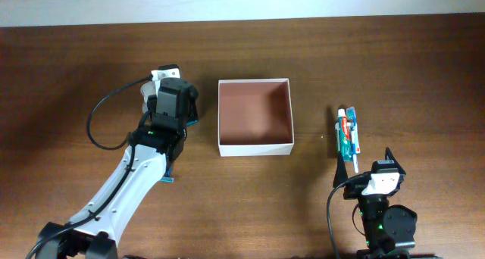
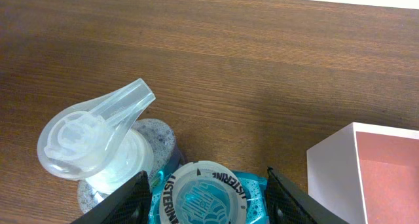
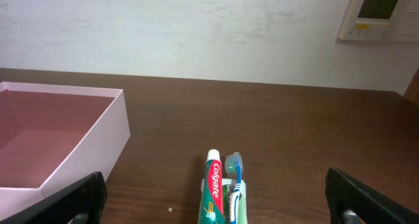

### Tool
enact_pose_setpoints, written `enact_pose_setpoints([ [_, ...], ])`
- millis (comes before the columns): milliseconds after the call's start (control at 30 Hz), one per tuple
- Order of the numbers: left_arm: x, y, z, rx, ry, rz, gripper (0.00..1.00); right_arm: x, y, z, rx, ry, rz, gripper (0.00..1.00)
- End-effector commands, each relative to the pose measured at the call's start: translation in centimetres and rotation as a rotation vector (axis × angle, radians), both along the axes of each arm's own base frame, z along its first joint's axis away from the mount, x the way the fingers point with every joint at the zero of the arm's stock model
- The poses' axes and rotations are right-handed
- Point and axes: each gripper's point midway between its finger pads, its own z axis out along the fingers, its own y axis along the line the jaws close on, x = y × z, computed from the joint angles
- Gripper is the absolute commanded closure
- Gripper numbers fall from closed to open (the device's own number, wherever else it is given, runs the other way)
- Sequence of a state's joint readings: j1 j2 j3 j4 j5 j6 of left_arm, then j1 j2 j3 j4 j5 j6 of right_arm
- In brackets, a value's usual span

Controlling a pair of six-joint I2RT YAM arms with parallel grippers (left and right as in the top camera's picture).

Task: Pack container
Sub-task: 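Lower the left gripper and close it on the Listerine cap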

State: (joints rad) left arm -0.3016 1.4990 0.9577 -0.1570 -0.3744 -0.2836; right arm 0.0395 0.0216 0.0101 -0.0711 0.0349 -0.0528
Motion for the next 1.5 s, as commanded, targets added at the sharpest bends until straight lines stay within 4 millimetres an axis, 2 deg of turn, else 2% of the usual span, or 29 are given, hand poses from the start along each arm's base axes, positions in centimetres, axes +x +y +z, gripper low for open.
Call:
enact_pose_setpoints([
  [0,0.3,0.3,0.1,0.025,0.001,0.003,0.43,0.0,-0.2,-0.4,0.0,0.011,-0.006,0.01],
  [233,0.3,0.2,-0.2,0.024,0.007,0.0,0.44,0.0,-0.2,-0.4,0.0,0.011,-0.006,0.01],
  [333,0.4,0.2,-0.4,0.026,0.012,0.0,0.54,0.0,-0.2,-0.4,0.0,0.011,-0.006,0.01],
  [633,0.4,0.2,-0.4,0.026,0.012,0.0,0.61,0.0,-0.2,-0.4,0.0,0.011,-0.006,0.01],
  [733,0.7,0.2,0.1,0.022,-0.012,0.003,0.62,0.0,-0.2,-0.4,0.0,0.011,-0.006,0.01],
  [800,0.9,0.1,1.1,0.014,-0.045,0.001,0.74,0.0,-0.2,-0.4,0.0,0.011,-0.006,0.01],
  [867,1.0,0.1,2.2,0.003,-0.078,0.001,0.8,0.0,-0.2,-0.4,0.0,0.011,-0.006,0.01],
  [1167,0.3,-0.1,5.4,-0.02,-0.148,-0.013,0.79,0.0,-0.2,-0.4,0.0,0.011,-0.006,0.01],
  [1300,-0.5,-0.7,8.8,-0.047,-0.228,-0.031,0.8,0.0,-0.2,-0.4,0.0,0.011,-0.006,0.01],
  [1467,-2.1,-1.7,14.9,-0.095,-0.33,-0.076,0.8,0.0,-0.2,-0.4,0.0,0.011,-0.006,0.01],
])
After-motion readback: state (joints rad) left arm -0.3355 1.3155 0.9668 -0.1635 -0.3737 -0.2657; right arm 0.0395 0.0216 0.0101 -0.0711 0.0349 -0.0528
